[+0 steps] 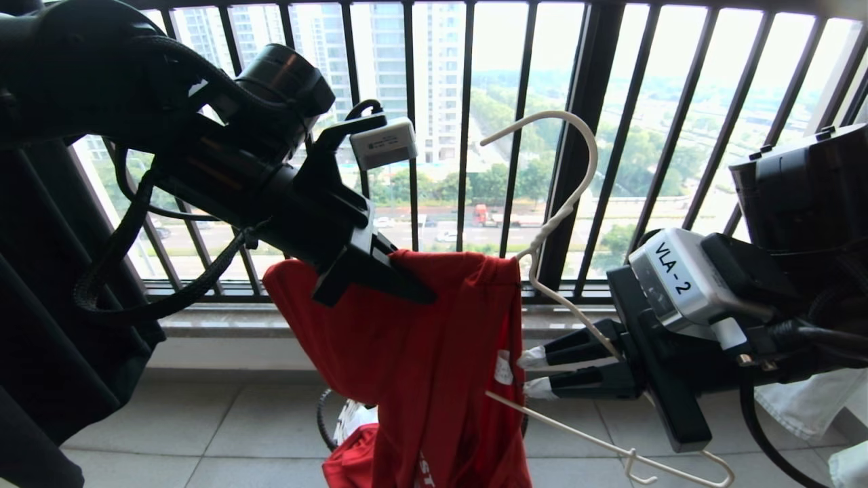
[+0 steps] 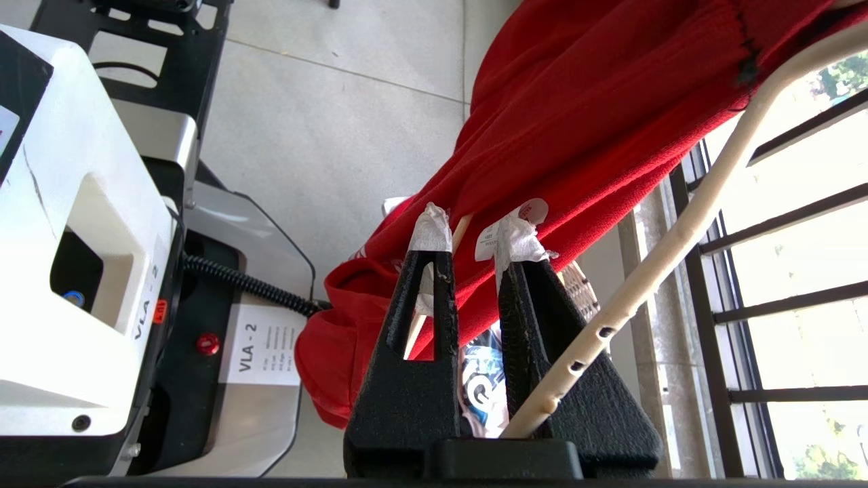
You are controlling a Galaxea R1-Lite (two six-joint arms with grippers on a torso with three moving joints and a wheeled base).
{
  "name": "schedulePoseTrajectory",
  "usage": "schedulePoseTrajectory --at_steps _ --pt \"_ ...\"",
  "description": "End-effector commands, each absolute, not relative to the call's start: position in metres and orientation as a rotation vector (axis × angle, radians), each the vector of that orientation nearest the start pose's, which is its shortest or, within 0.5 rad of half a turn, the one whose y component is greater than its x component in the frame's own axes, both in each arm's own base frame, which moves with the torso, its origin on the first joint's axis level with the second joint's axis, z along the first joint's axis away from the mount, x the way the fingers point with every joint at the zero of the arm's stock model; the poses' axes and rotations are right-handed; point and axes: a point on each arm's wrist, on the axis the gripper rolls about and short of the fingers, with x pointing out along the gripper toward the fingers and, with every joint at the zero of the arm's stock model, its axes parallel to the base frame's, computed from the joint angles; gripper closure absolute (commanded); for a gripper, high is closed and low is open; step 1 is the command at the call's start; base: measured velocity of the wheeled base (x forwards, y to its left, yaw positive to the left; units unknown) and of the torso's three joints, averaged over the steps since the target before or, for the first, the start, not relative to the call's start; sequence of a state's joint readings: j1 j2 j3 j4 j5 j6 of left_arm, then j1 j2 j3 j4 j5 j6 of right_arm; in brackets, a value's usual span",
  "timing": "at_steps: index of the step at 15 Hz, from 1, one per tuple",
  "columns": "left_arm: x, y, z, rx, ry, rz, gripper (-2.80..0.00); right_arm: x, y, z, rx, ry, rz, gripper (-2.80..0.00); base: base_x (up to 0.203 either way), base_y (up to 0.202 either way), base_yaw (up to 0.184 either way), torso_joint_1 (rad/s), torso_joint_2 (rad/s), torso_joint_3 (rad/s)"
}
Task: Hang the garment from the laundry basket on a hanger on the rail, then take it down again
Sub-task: Hang the clothes on the clothes rack
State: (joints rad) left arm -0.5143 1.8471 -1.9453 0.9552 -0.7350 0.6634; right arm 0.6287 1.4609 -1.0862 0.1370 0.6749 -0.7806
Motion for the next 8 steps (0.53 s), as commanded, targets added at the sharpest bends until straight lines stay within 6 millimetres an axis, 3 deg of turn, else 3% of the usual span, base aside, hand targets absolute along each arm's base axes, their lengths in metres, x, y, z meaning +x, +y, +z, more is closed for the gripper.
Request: schedulePoseTrajectory --at_steps 1,2,3,8 --pt "0.2607 -0.1646 0.3109 0.435 0.473 -1.415 0.0 0.1883 0.154 0.256 -0.638 0.023 1.421 0.0 0.0 0.0 0.0 0.0 0.0 0.0" --pt "0.2602 -0.1643 0.3116 0.435 0.471 -1.415 0.0 0.1887 0.1537 0.2561 -0.64 0.022 1.417 0.0 0.0 0.0 0.0 0.0 0.0 0.0" --pt "0.259 -0.1636 0.3128 0.436 0.467 -1.414 0.0 0.1892 0.1537 0.2568 -0.639 0.015 1.414 -2.8 0.0 0.0 0.0 0.0 0.0 0.0" --pt "0.2552 -0.1572 0.319 0.435 0.451 -1.397 0.0 0.1884 0.151 0.2601 -0.592 0.039 1.393 -2.8 0.0 0.0 0.0 0.0 0.0 0.0"
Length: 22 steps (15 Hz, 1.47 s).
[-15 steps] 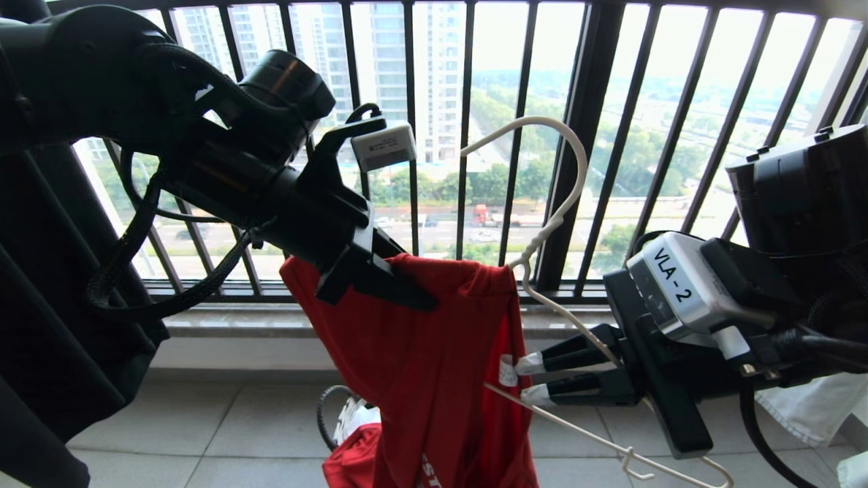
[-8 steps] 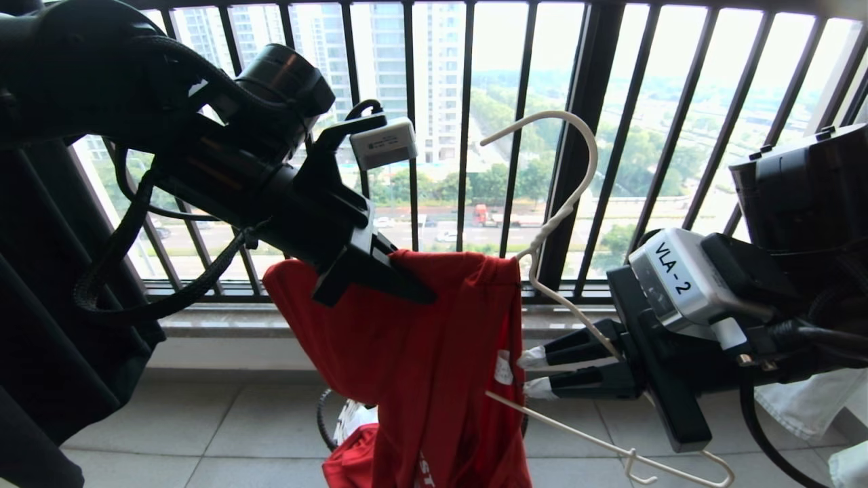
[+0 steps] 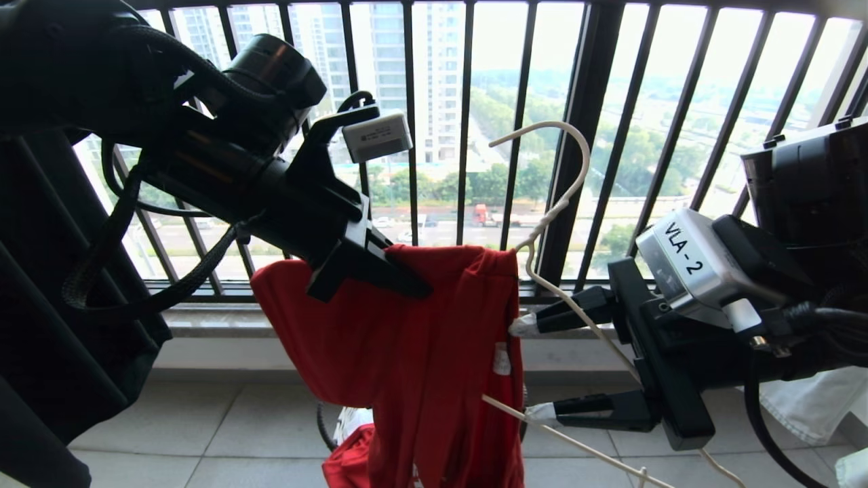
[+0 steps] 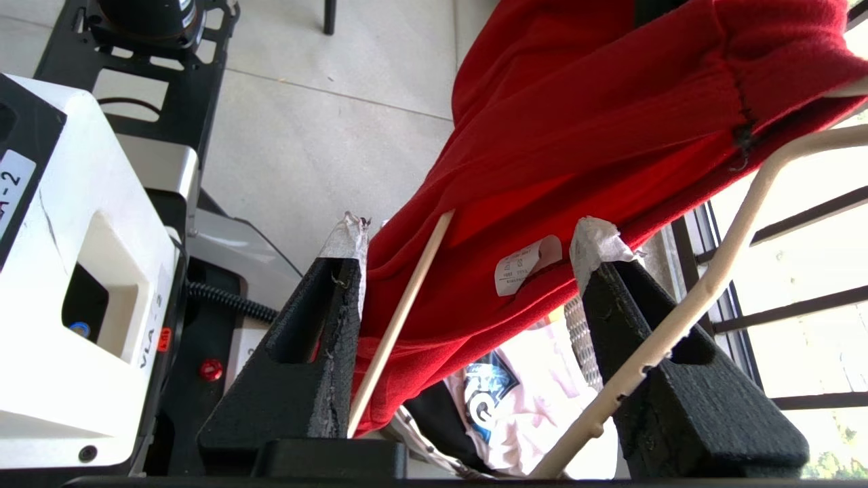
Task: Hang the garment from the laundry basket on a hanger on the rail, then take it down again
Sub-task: Hang the clothes on the clothes rack
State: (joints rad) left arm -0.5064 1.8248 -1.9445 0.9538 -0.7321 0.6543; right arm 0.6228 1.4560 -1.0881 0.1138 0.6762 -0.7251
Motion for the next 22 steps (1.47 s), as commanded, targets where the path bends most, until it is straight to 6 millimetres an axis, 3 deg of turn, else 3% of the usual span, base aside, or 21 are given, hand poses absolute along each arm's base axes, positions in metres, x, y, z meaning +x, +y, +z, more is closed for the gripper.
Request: schedulePoseTrajectory --at_steps 1,8,16,22 --pt "0.254 -0.156 0.32 0.434 0.448 -1.396 0.0 0.189 0.148 0.259 -0.59 0.047 1.383 -2.8 0.0 0.0 0.0 0.0 0.0 0.0" --pt "0.242 -0.149 0.33 0.381 0.499 -1.314 0.0 0.182 0.119 0.277 -0.482 0.094 1.214 -2.8 0.0 0.0 0.0 0.0 0.0 0.0" --pt "0.221 -0.136 0.35 0.317 0.479 -1.278 0.0 0.183 0.115 0.28 -0.416 0.178 1.057 -2.8 0.0 0.0 0.0 0.0 0.0 0.0" --pt "0.206 -0.126 0.358 0.282 0.499 -1.195 0.0 0.162 0.1 0.3 -0.308 0.162 0.939 -2.8 0.0 0.0 0.0 0.0 0.0 0.0"
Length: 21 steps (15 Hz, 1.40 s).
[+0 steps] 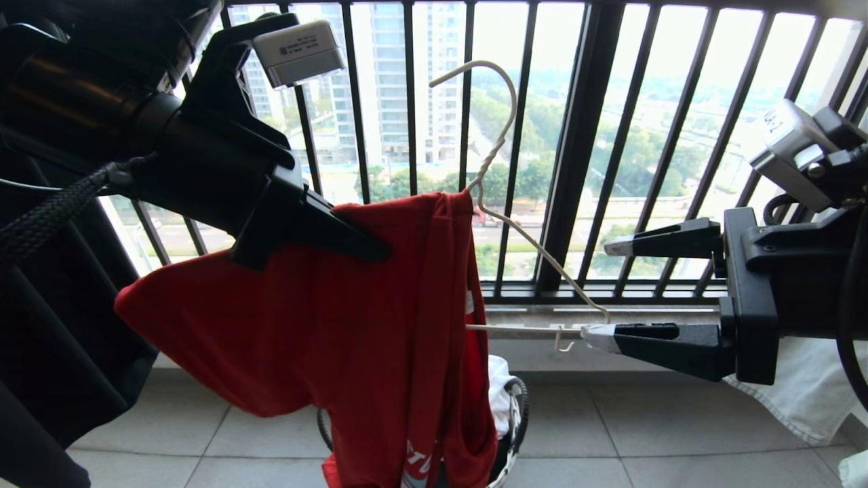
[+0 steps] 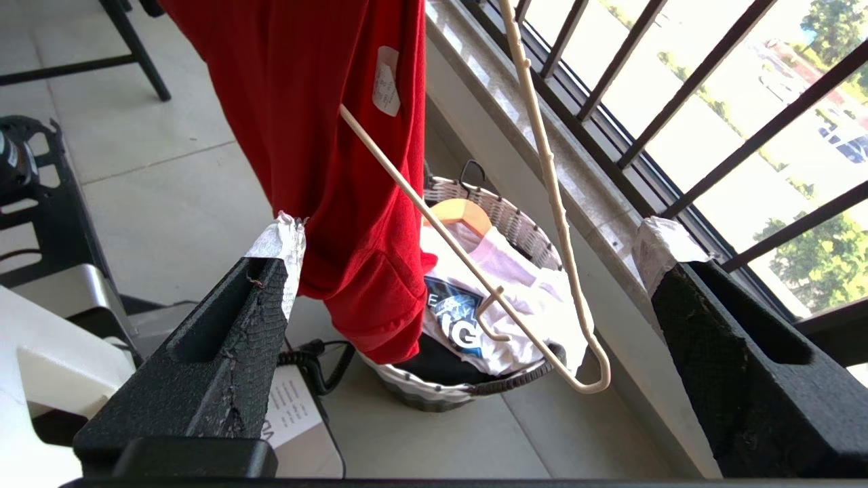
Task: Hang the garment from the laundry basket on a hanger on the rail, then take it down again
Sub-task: Hang the clothes on the clothes rack
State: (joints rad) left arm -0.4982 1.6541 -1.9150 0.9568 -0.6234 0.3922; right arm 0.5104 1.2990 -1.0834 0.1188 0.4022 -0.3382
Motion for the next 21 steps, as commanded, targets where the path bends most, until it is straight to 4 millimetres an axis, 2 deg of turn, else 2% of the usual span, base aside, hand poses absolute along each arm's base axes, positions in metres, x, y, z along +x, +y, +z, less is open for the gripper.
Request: schedulePoseTrajectory --at_steps 1,2,3,7,11,13,18,19,21 --pt "0.207 -0.122 0.359 0.269 0.501 -1.176 0.0 0.155 0.096 0.304 -0.273 0.159 0.91 -2.8 0.0 0.0 0.0 0.0 0.0 0.0" --pt "0.207 -0.119 0.36 0.264 0.5 -1.166 0.0 0.148 0.092 0.307 -0.243 0.159 0.892 -2.8 0.0 0.0 0.0 0.0 0.0 0.0" --pt "0.207 -0.116 0.361 0.253 0.504 -1.153 0.0 0.14 0.088 0.307 -0.209 0.184 0.884 0.0 0.0 0.0 0.0 0.0 0.0 0.0" --pt "0.205 -0.113 0.367 0.162 0.511 -1.112 0.0 0.135 0.085 0.294 0.009 0.388 0.848 0.0 0.0 0.0 0.0 0.0 0.0 0.0" --pt "0.199 -0.11 0.376 0.058 0.512 -1.079 0.0 0.14 0.106 0.269 0.111 0.57 0.89 0.0 0.0 0.0 0.0 0.0 0.0 0.0" --pt "0.194 -0.107 0.379 0.008 0.529 -1.063 0.0 0.15 0.119 0.255 0.139 0.654 0.89 0.0 0.0 0.0 0.0 0.0 0.0 0.0" --pt "0.185 -0.1 0.37 -0.03 0.554 -1.04 0.0 0.194 0.159 0.218 0.204 0.746 0.867 0.0 0.0 0.0 0.0 0.0 0.0 0.0" --pt "0.186 -0.1 0.37 -0.028 0.526 -1.041 0.0 0.2 0.169 0.211 0.206 0.755 0.86 -2.8 0.0 0.0 0.0 0.0 0.0 0.0" --pt "0.191 -0.098 0.369 -0.029 0.499 -1.025 0.0 0.202 0.189 0.197 0.173 0.773 0.814 -2.8 0.0 0.0 0.0 0.0 0.0 0.0"
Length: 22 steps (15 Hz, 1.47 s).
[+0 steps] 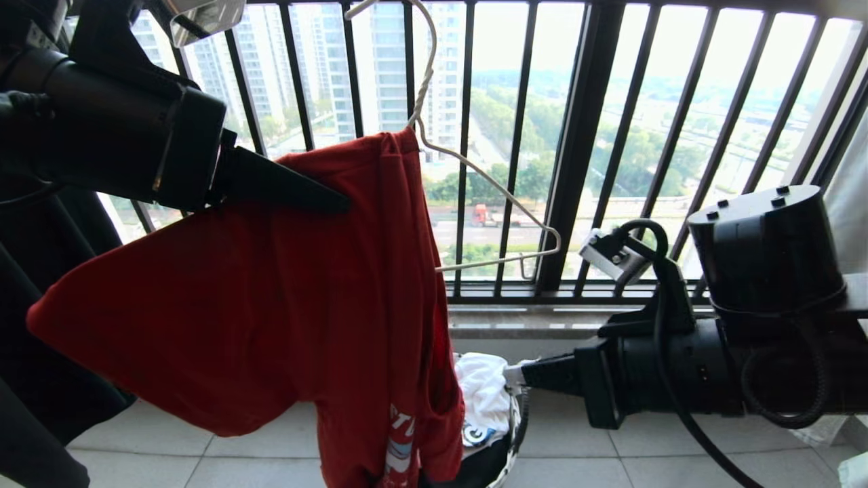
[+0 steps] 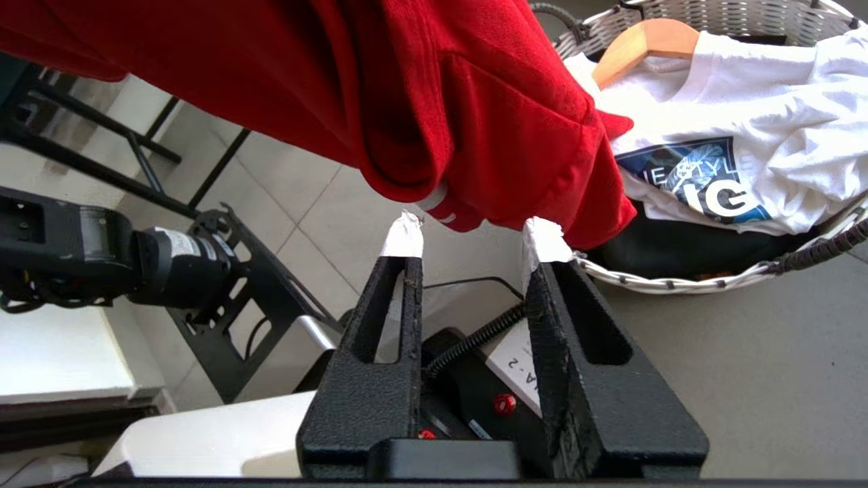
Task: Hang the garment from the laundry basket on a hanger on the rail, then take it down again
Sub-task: Hang the clothes on the clothes rack
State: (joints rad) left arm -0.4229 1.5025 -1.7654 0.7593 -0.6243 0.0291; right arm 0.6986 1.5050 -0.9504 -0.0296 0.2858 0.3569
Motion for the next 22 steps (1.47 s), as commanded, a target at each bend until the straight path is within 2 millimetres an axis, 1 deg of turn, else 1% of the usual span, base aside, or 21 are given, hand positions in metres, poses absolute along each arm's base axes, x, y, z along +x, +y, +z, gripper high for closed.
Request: schedulePoseTrajectory --at_steps 1,3,4,8,10,13,16,18,22 --pt "0.194 -0.1 0.366 -0.029 0.505 -1.027 0.0 0.203 0.193 0.198 0.201 0.775 0.797 -2.8 0.0 0.0 0.0 0.0 0.0 0.0" --pt "0.202 -0.103 0.364 -0.03 0.504 -1.026 0.0 0.203 0.199 0.197 0.237 0.784 0.794 -2.8 0.0 0.0 0.0 0.0 0.0 0.0" --pt "0.202 -0.103 0.364 -0.029 0.495 -1.029 0.0 0.205 0.2 0.195 0.235 0.79 0.787 -2.8 0.0 0.0 0.0 0.0 0.0 0.0" --pt "0.204 -0.104 0.365 -0.027 0.474 -1.032 0.0 0.208 0.203 0.197 0.239 0.769 0.762 -2.8 0.0 0.0 0.0 0.0 0.0 0.0" --pt "0.203 -0.104 0.365 -0.027 0.474 -1.035 0.0 0.214 0.207 0.197 0.275 0.728 0.725 -2.8 0.0 0.0 0.0 0.0 0.0 0.0" --pt "0.202 -0.104 0.365 -0.028 0.475 -1.036 0.0 0.219 0.209 0.195 0.265 0.677 0.64 -2.8 0.0 0.0 0.0 0.0 0.0 0.0" --pt "0.201 -0.104 0.365 -0.027 0.473 -1.039 0.0 0.222 0.21 0.194 0.257 0.659 0.614 -2.8 0.0 0.0 0.0 0.0 0.0 0.0" --pt "0.2 -0.103 0.366 -0.027 0.472 -1.039 0.0 0.228 0.214 0.192 0.254 0.603 0.578 -2.8 0.0 0.0 0.0 0.0 0.0 0.0" --pt "0.2 -0.104 0.366 -0.027 0.47 -1.041 0.0 0.223 0.221 0.193 0.244 0.597 0.598 -2.8 0.0 0.0 0.0 0.0 0.0 0.0"
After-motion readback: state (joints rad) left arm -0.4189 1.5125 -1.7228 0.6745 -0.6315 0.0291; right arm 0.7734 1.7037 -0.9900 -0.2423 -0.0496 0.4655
